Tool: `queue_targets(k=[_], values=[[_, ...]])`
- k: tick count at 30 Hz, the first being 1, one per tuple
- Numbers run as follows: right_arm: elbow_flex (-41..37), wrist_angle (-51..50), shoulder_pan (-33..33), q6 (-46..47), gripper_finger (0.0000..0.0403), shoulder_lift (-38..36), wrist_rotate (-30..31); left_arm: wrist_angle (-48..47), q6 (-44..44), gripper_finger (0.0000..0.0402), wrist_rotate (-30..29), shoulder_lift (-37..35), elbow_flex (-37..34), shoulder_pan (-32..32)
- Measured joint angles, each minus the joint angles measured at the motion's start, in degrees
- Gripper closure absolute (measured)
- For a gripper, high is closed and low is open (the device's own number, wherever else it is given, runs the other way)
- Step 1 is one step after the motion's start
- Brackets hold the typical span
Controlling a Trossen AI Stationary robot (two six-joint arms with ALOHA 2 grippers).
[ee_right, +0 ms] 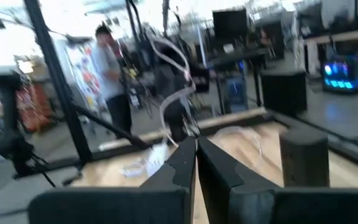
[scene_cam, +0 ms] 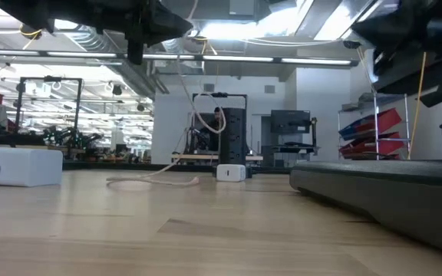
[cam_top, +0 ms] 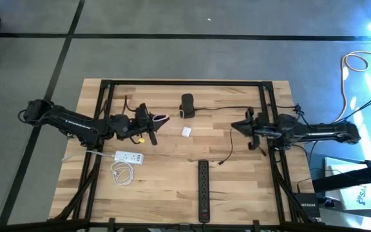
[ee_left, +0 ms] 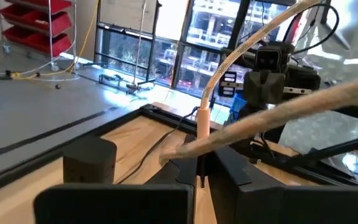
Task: Insert USB
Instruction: Insert the pink USB cable into the white USB adapter
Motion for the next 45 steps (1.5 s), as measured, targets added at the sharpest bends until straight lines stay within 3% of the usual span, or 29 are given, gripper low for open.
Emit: queue_targets(k=[8,13,21,30,38,45], values=[[7.98,11.29,0.0,-4.52,0.0402,26.85,4.98,-1.58,1.95,0.039,1.63,1.17,-0.07,-0.13],[16.87,18.94,0.02,-8.6,0.0402,43.11,-1.58,-3.54,5.03,0.0389,3.98,1.26,-0.07,-0.13],[36.63,16.22,0.0,-12.18,0.0402,62.25,-11.19,-3.94,6.65,0.0388,6.41,1.29,-0.07,-0.46],[44.71,16.63,0.0,-15.29,0.0402,70.39,-11.82,-2.3,9.11,0.0387,6.68,1.29,-0.07,-3.96],[47.37,17.22,0.04,-16.39,0.0361,72.84,-14.11,-2.43,9.12,0.0387,5.32,1.29,-0.07,-4.75],[47.37,19.04,0.02,-16.25,0.0355,72.82,-13.05,-2.44,9.29,0.0387,5.28,1.29,-0.07,-4.76]])
